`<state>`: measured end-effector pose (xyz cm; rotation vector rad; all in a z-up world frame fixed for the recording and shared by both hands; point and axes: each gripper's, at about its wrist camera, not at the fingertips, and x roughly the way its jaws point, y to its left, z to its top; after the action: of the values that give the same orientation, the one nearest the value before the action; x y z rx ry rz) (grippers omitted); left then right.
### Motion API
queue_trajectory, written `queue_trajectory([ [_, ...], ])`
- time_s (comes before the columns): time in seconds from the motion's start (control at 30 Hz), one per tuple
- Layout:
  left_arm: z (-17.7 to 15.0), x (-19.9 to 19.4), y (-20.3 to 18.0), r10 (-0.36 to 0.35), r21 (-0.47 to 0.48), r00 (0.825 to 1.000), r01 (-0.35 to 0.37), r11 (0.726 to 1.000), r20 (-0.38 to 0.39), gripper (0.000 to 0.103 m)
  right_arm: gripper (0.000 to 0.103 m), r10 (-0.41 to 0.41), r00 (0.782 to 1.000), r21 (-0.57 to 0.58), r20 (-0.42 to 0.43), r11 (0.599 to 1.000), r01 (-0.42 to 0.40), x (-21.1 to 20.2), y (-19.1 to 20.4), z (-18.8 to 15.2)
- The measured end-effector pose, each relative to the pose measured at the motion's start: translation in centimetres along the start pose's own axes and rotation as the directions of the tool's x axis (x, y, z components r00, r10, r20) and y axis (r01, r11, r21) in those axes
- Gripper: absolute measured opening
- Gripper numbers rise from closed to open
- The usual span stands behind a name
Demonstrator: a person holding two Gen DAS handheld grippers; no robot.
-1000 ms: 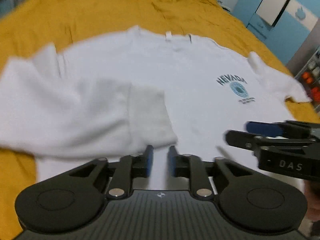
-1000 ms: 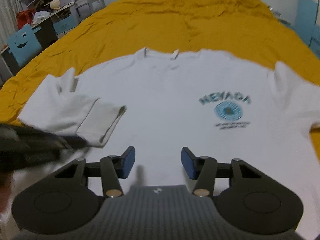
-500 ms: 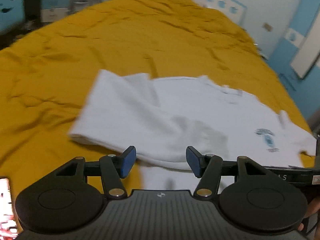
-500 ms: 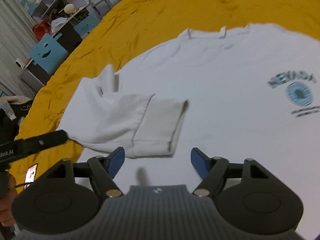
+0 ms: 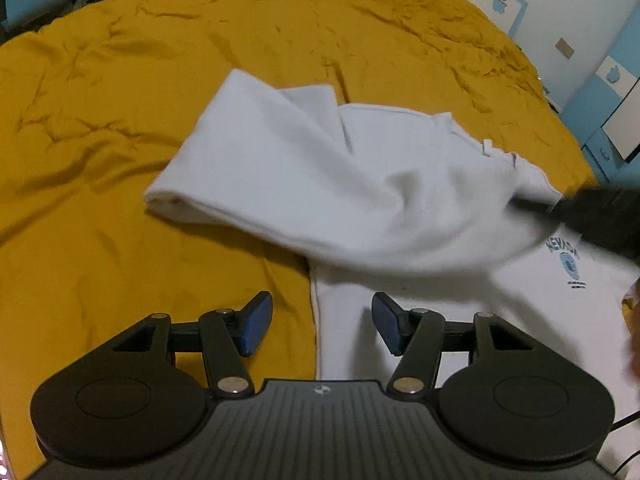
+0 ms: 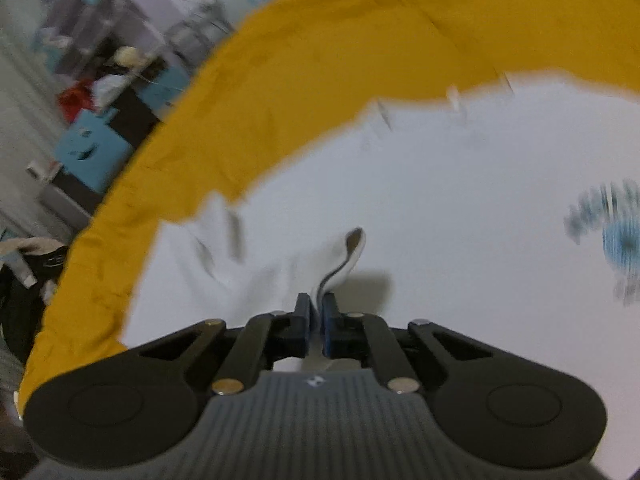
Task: Fold small clothes
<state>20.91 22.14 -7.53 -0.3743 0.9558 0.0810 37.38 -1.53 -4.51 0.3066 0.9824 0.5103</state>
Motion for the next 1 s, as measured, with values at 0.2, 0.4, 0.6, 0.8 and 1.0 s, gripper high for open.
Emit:
queue_trajectory([
  [0.2, 0.8, 1.5, 0.9, -0.017, -0.059, 0.999, 0.02, 0.998, 0.05, 0.067, 0.0, 0.083, 0.989, -0.148, 0.124, 0.987, -0.064, -4.3, 5.1, 5.5],
  [0.4, 1.8, 3.7, 1.1, -0.004, -0.101, 0.999, 0.009, 0.995, 0.054, 0.047, 0.0, 0.097, 0.976, -0.202, 0.194, 0.978, -0.057, -6.7, 7.1, 9.4],
  [0.6, 1.5, 4.5, 0.8, 0.028, -0.086, 0.998, -0.024, 0.996, 0.051, 0.034, 0.0, 0.019, 0.958, -0.17, 0.287, 0.985, 0.031, -10.7, 3.2, 13.2],
  [0.8, 1.2, 4.7, 0.3, 0.052, -0.069, 0.997, -0.048, 0.996, 0.051, 0.032, 0.0, -0.138, 0.936, -0.053, 0.323, 0.985, 0.164, -14.8, -6.8, 13.8],
  [1.0, 0.7, 4.5, -0.2, 0.086, -0.012, 0.995, -0.085, 0.996, 0.054, 0.032, 0.0, -0.362, 0.927, 0.163, 0.101, 0.925, 0.344, -11.3, -20.8, 9.2],
])
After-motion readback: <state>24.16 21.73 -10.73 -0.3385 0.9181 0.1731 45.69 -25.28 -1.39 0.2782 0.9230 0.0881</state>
